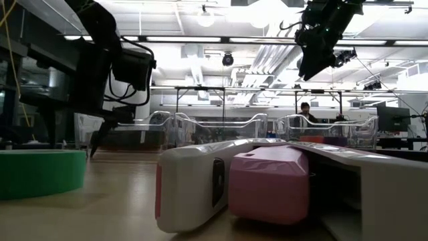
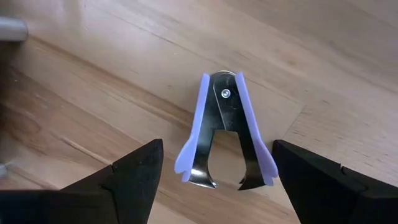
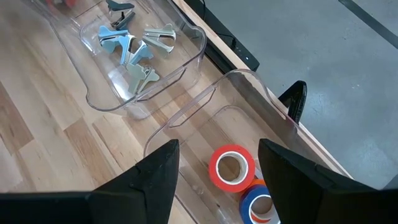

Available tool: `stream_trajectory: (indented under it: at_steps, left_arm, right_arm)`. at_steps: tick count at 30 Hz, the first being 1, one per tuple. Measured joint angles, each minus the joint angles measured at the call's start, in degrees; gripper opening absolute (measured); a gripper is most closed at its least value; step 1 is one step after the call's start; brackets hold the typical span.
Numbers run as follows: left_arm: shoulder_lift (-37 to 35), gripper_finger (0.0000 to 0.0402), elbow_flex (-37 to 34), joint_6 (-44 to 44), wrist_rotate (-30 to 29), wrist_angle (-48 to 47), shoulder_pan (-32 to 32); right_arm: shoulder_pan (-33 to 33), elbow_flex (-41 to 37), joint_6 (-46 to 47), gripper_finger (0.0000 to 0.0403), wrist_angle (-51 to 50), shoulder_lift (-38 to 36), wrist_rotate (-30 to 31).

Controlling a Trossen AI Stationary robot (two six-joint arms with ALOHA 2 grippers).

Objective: Pick and place Stapler, Stapler remover, tape
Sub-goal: Put the violet stapler remover into the middle transparent bin

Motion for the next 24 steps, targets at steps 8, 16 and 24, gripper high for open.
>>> stream_trajectory:
  at_steps: [8,16,24]
  left_arm:
    - [0.1,0.0302,0.0,1.0,0.0,-0.1,0.0]
    - [0.1,0.0302,0.0,1.4,0.0,-0.2,0.0]
    - [0.2,0.0256,0.0,2.2,-0.1,0.4,0.0]
  right_arm:
    - [0.0,0.0,0.0,0.0211,0.0,0.0,0.0]
    - [0.0,0.0,0.0,0.0211,0.0,0.0,0.0]
    - [0.0,0.0,0.4,0.0211,0.0,0.0,0.1]
